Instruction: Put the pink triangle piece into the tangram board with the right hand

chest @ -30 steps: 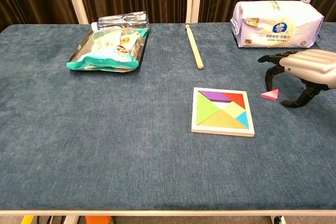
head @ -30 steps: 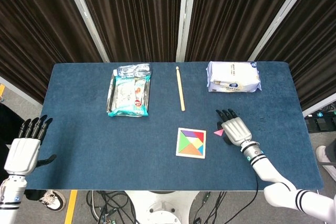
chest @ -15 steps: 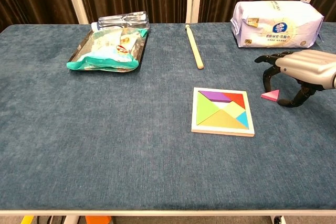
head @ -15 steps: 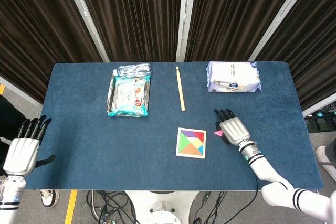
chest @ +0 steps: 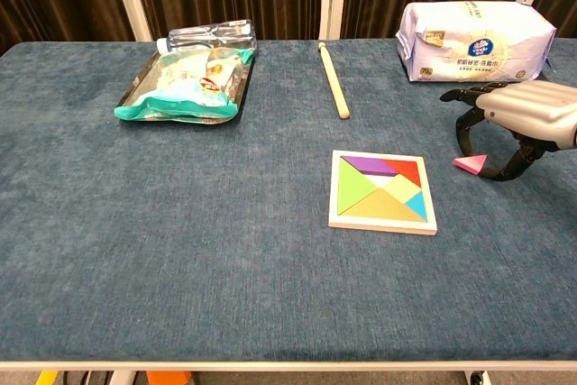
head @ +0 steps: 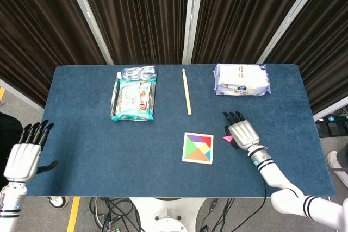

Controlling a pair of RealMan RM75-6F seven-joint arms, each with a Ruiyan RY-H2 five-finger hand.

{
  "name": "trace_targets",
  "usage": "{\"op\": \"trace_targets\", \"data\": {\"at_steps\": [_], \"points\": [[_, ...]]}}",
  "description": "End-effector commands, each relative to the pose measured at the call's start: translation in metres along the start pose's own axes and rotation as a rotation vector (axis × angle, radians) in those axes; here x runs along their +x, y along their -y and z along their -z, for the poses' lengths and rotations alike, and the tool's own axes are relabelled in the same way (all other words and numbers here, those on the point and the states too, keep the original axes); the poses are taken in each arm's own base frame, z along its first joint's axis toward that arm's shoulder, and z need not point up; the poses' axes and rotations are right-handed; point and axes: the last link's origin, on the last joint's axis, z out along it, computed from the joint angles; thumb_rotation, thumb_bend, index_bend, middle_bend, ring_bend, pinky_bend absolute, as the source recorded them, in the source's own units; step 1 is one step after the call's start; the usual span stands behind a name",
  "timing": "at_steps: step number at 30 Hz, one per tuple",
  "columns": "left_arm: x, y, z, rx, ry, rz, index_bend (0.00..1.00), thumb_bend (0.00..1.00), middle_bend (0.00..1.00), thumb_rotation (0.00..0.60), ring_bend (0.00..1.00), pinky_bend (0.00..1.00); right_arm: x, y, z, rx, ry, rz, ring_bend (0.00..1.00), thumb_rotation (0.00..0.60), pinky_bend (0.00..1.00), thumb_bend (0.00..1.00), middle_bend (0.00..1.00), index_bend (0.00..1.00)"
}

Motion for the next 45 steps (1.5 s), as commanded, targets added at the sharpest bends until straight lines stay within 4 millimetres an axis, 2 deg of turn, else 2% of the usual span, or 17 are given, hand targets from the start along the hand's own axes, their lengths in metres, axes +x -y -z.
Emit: {"op": "trace_targets", "data": {"at_steps": [1,10,17,29,45], "points": [[0.000,0.000,0.000,-0.001,-0.001,0.001,0.03,0.00,0.00,0.600,0.00,0.00,0.002,-0.001,0.002,-0.001,-0.008,-0.008,0.00,0.600,0.00,0.22,0.00,0.56],[0.001,0.000,0.000,-0.004,-0.006,0.009,0.03,0.00,0.00,0.600,0.00,0.00,0.027,0.011,0.007,0.027,-0.028,-0.080,0.00,0.600,0.00,0.22,0.00,0.57],[0.004,0.001,0.000,-0.004,-0.017,0.012,0.03,0.00,0.00,0.600,0.00,0.00,0.047,0.033,-0.001,0.053,-0.003,-0.111,0.00,0.600,0.00,0.22,0.00,0.57],[0.002,0.006,0.000,0.003,-0.012,0.029,0.03,0.00,0.00,0.600,0.00,0.00,0.041,0.076,-0.005,0.026,0.086,-0.100,0.00,0.600,0.00,0.22,0.00,0.57],[-0.001,0.016,0.003,0.017,-0.013,0.050,0.03,0.00,0.00,0.600,0.00,0.00,0.044,0.112,-0.012,-0.029,0.114,-0.159,0.00,0.600,0.00,0.23,0.00,0.57]]}}
